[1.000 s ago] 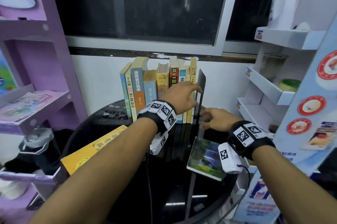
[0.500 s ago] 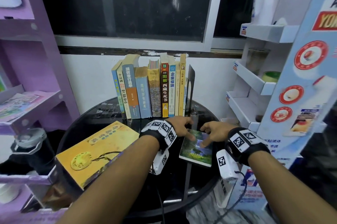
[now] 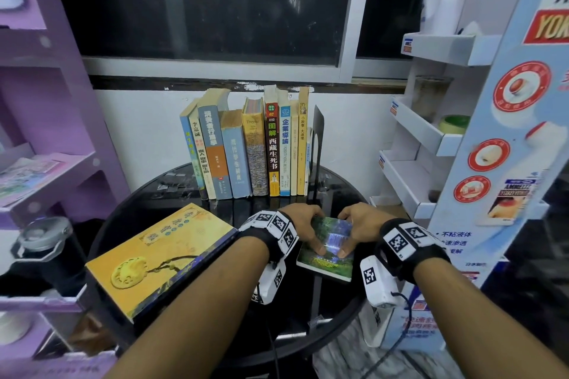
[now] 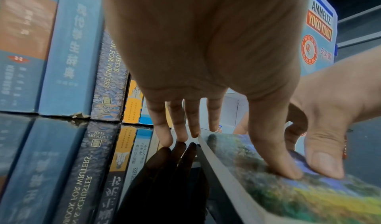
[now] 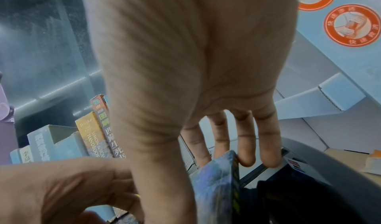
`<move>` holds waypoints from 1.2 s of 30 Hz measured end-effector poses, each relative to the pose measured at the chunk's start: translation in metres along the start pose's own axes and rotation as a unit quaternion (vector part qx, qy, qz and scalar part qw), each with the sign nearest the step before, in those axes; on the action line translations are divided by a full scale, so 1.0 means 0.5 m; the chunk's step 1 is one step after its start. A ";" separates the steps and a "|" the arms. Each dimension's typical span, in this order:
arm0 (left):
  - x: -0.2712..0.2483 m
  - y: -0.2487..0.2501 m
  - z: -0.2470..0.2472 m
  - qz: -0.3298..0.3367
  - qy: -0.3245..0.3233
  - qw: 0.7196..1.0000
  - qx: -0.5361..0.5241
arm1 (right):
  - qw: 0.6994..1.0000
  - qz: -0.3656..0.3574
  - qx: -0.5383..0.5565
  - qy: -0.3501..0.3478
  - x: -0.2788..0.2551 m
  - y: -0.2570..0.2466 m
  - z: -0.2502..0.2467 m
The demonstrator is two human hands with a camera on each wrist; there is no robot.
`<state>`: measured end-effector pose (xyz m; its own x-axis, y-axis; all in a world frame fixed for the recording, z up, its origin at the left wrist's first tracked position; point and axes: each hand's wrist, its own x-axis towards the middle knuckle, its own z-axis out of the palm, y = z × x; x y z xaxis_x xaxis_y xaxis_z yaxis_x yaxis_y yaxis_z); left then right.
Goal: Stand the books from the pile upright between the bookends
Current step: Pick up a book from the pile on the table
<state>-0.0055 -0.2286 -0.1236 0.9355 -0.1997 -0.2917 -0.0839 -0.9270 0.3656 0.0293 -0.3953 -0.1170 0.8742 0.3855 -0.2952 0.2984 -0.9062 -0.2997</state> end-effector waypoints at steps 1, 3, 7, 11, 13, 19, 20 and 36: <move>0.000 0.000 -0.001 -0.002 -0.003 1.000 -0.002 | 1.000 -0.004 0.002 0.001 0.000 -0.001 -0.001; 0.000 -0.001 -0.004 -0.008 -0.007 1.000 -0.012 | 1.000 -0.007 0.013 0.006 -0.001 -0.003 -0.005; 0.004 -0.007 -0.009 -0.014 0.002 0.997 -0.081 | 0.998 -0.021 0.046 0.026 -0.001 -0.004 -0.015; 0.004 -0.012 -0.016 -0.031 0.012 0.977 -0.208 | 0.994 -0.054 0.081 0.044 -0.005 -0.011 -0.031; 0.004 -0.017 -0.021 -0.033 0.023 0.971 -0.236 | 0.991 -0.063 0.106 0.048 -0.011 -0.013 -0.039; 0.000 -0.032 -0.051 0.001 0.063 0.956 -0.288 | 0.965 -0.087 0.243 0.035 -0.013 -0.023 -0.062; 0.001 -0.034 -0.056 0.012 0.075 0.954 -0.289 | 0.960 -0.086 0.263 0.030 -0.011 -0.026 -0.064; 0.018 -0.036 -0.181 0.076 0.357 0.924 -0.116 | 0.947 -0.099 0.220 0.211 -0.001 -0.068 -0.107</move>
<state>0.0355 -0.1851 -0.0528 0.9135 0.0149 0.4066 -0.2356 -0.7954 0.5584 0.0394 -0.3740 -0.0581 0.9209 0.3522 0.1671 0.3649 -0.6280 -0.6873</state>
